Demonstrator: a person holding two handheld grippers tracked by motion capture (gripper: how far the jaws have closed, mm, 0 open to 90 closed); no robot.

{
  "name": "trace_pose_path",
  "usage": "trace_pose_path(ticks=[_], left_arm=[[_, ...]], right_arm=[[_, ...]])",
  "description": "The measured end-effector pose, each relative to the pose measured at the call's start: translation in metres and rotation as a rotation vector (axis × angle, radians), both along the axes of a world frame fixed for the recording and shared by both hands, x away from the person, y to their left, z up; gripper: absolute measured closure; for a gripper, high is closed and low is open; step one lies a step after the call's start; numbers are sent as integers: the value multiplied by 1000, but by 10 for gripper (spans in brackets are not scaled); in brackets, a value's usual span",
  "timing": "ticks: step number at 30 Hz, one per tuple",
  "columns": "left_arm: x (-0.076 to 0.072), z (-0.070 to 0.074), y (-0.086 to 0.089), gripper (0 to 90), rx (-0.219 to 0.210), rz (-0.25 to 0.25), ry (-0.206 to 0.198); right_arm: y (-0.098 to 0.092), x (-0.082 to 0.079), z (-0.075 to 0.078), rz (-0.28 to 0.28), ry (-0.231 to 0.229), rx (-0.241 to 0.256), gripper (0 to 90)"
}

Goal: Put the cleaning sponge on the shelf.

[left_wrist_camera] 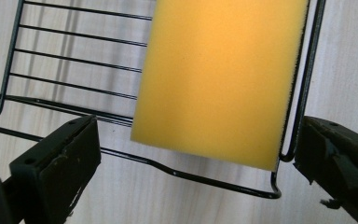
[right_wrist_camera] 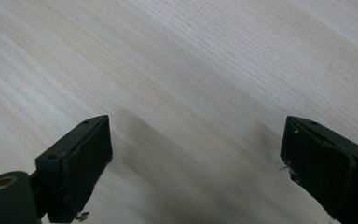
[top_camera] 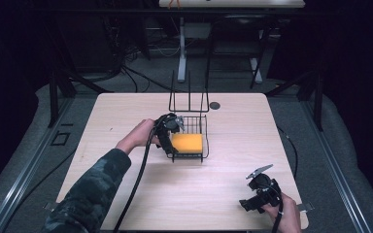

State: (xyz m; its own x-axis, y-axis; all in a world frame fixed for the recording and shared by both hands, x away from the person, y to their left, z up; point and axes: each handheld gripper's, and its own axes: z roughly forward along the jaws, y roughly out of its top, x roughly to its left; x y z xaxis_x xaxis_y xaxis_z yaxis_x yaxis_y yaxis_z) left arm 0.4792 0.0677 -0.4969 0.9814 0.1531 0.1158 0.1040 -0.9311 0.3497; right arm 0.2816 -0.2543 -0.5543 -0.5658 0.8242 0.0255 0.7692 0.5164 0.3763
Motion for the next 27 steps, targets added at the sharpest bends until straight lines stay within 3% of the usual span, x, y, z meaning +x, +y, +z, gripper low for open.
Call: trace_pose_path(ticks=[13,27], left_arm=[[-10,10,18,2,-114,38,-30],[-31,13,50,0,-164,70,-53]], right_arm=[[0,0,0,2,1,-4,83],[1,0,-1,2,4,-4,82]])
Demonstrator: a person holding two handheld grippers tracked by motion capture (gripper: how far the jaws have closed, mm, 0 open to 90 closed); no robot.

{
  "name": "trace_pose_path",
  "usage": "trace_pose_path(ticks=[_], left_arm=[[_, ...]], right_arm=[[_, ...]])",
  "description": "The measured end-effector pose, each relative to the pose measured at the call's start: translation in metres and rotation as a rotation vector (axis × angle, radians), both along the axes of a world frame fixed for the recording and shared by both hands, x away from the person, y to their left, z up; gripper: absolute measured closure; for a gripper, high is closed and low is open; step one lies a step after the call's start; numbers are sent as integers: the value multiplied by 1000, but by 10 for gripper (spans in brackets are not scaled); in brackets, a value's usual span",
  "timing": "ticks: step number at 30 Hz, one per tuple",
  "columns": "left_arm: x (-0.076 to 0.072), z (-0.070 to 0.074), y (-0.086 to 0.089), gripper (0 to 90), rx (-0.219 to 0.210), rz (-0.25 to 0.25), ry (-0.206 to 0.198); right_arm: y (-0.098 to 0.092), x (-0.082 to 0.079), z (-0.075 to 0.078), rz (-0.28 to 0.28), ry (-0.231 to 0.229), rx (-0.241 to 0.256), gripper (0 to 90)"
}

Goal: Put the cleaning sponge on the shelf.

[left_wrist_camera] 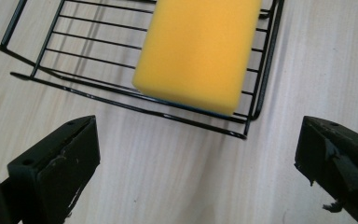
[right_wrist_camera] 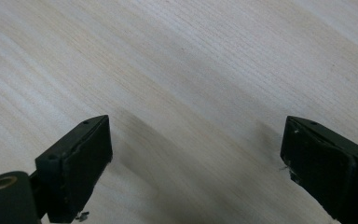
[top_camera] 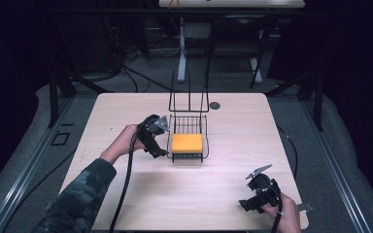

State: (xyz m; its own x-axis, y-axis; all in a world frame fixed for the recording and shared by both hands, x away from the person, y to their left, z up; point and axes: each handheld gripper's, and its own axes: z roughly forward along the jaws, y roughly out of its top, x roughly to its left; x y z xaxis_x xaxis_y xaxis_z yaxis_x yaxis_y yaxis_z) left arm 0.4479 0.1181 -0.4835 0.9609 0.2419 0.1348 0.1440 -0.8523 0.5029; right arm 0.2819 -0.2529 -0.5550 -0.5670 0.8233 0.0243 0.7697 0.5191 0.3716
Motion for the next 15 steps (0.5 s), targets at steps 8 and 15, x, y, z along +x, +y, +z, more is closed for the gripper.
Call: trace_pose_path(ticks=[8,15], left_arm=[[-22,4,20,0,-25,19,-13],[-45,-4,40,0,-12,59,-10]], right_arm=[[0,0,0,-3,0,-4,82],[1,0,0,-6,0,-5,83]])
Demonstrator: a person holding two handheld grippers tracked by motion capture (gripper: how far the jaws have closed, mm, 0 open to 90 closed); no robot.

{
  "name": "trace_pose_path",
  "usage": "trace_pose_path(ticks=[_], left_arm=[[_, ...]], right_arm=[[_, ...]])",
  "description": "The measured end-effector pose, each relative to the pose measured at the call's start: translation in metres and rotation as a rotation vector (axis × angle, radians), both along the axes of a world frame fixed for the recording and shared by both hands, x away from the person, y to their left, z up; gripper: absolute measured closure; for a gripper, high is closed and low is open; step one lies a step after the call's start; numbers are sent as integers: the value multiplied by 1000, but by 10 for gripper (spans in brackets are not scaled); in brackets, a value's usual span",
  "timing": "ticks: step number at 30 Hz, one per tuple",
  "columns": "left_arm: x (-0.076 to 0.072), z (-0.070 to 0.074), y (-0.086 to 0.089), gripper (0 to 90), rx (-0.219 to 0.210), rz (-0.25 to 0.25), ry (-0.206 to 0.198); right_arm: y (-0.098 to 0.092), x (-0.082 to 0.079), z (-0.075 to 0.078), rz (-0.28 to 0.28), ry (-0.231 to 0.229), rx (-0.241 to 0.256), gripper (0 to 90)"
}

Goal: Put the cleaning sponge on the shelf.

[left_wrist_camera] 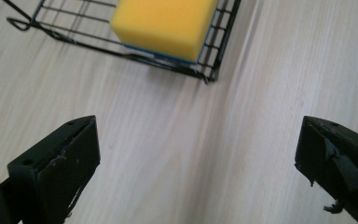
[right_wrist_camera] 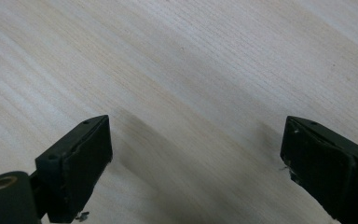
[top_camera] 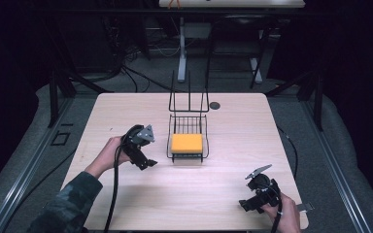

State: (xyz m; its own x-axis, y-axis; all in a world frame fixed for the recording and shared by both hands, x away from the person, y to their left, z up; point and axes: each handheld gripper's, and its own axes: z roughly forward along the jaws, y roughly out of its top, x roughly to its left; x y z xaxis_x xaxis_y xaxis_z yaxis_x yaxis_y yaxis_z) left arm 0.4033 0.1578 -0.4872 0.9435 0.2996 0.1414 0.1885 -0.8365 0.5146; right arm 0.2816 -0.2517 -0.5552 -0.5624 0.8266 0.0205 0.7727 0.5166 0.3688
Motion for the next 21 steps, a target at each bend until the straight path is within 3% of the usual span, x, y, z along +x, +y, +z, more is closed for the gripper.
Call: trace_pose_path(ticks=[8,21], left_arm=[[-27,-9,19,0,-4,44,-21],[-64,-25,44,2,-2,103,9]], right_arm=[[0,0,0,-1,-1,-2,83],[0,0,0,-3,-11,-4,84]])
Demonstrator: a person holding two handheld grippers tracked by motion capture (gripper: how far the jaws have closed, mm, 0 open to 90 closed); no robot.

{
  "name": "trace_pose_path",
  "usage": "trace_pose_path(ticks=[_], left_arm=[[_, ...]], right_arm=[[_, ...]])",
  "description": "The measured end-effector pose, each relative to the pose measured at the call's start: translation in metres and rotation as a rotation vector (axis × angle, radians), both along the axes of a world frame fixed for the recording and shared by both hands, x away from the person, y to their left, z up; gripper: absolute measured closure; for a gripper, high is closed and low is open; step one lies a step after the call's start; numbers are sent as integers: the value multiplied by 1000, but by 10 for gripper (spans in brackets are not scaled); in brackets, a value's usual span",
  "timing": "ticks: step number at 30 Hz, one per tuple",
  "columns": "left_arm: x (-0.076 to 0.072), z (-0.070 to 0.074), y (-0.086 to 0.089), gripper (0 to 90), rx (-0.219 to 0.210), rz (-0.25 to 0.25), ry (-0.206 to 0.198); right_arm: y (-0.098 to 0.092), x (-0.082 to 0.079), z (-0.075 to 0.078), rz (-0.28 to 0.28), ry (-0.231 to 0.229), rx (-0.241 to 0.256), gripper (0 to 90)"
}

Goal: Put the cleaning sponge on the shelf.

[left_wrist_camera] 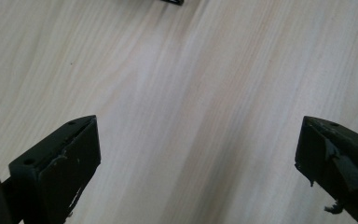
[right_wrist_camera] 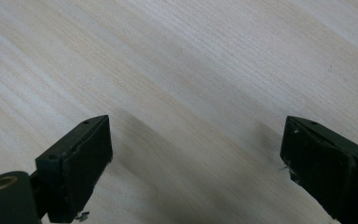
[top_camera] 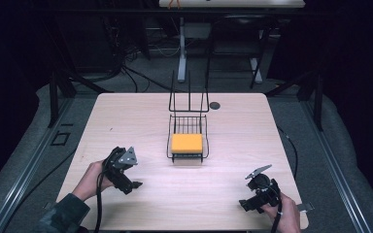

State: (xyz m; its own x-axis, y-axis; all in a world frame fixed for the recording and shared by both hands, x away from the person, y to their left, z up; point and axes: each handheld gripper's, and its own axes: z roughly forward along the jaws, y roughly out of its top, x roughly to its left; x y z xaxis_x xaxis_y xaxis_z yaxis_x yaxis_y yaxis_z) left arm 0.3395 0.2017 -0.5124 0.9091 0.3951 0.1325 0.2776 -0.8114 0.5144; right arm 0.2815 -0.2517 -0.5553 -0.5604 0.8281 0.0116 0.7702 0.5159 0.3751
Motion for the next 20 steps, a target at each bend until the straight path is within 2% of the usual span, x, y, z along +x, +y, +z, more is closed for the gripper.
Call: trace_pose_path(ticks=[7,10,16,20], left_arm=[[-11,-13,14,2,-6,42,31],[-15,-22,18,2,17,60,62],[-18,-33,17,4,76,53,68],[-16,-37,17,7,88,61,62]], right_arm=[[0,0,0,-2,-4,-4,84],[-1,0,0,2,-4,-1,84],[-1,0,0,1,-9,0,84],[-1,0,0,2,-9,-4,84]])
